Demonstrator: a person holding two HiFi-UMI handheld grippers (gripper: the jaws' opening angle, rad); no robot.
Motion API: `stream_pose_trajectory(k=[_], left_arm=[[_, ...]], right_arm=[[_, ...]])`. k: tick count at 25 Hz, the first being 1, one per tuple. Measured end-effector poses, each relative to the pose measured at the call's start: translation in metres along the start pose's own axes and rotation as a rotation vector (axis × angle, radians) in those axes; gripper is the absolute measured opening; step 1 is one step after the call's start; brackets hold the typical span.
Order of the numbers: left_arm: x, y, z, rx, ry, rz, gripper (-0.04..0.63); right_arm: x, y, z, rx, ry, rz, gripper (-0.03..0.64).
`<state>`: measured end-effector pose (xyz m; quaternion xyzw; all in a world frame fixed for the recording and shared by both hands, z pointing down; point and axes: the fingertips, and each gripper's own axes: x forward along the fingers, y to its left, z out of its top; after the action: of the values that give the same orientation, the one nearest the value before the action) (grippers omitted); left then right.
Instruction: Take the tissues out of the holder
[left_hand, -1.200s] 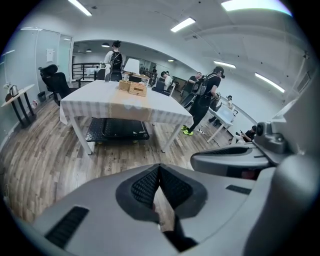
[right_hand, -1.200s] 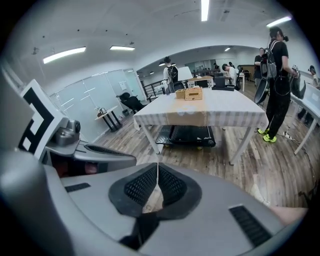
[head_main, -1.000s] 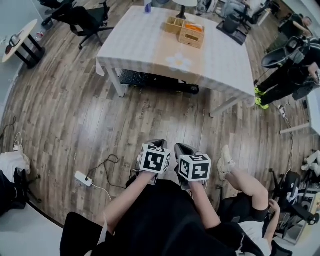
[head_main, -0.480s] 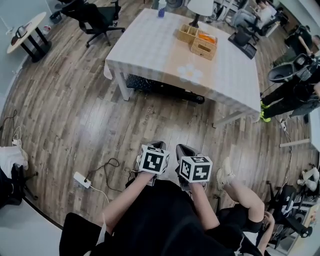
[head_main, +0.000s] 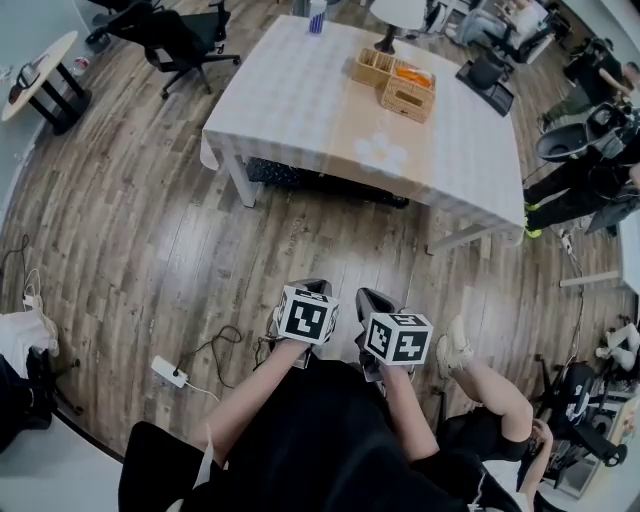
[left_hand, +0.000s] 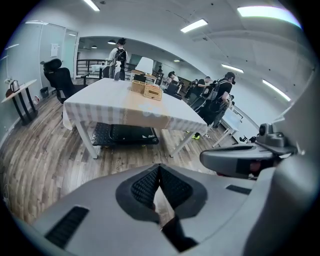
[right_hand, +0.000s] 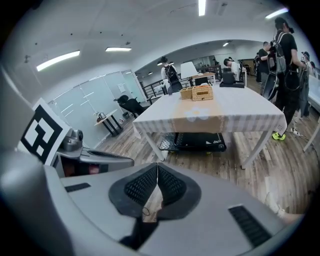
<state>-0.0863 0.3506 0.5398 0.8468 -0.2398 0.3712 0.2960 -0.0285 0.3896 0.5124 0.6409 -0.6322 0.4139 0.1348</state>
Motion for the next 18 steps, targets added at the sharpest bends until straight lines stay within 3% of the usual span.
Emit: stream_pose_trajectory(k=[18], left_arm=[[0.028,0.01,0.023,0.01,0.072,-0.042,-0.002]], right_arm=[[0.025,-0.02,0.017,0.062,0.039,-0.012,0.012]])
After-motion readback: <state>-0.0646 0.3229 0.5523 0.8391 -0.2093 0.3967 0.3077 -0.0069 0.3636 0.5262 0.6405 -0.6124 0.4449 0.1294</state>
